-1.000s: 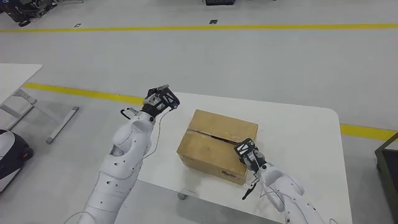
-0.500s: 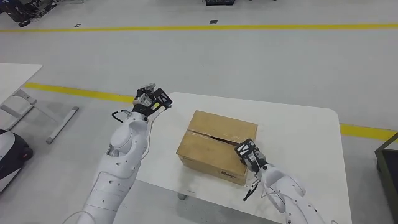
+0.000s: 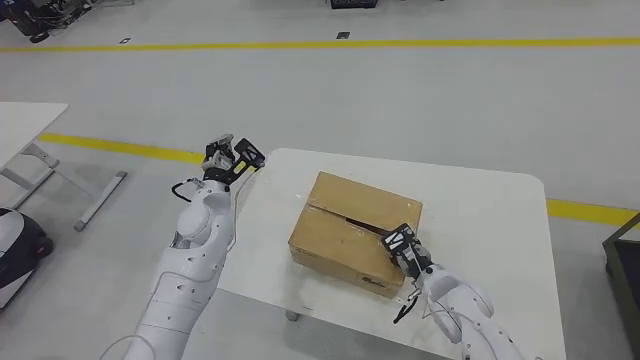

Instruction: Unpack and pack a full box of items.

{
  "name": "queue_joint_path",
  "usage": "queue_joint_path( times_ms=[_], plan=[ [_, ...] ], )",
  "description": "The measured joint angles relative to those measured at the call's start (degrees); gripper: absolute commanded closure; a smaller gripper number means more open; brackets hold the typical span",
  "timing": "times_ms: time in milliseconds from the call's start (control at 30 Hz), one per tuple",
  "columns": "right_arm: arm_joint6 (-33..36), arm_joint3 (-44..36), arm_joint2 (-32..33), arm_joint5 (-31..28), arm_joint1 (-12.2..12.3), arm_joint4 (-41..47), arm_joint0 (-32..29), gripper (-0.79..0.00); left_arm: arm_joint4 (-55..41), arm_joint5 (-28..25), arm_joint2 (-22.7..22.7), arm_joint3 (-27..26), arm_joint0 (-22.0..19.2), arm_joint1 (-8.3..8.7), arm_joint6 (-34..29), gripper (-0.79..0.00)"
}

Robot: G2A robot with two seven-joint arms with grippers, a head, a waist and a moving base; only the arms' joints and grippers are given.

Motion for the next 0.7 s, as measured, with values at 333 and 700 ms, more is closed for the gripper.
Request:
queue_joint_path(
  times_ms=[333, 700],
  plan=[
    [0.3, -1.4, 0.5, 0.0, 0.1, -0.3, -0.6, 0.0, 2.0, 1.6, -0.5, 4.9, -1.3, -0.06, -1.6, 0.0],
    [0.7, -2.5, 0.6, 0.1, 0.1, -0.8, -1.2, 0.0, 5.2, 2.9, -0.7, 10.3, -2.7, -0.03, -2.9, -0.785]
  ],
)
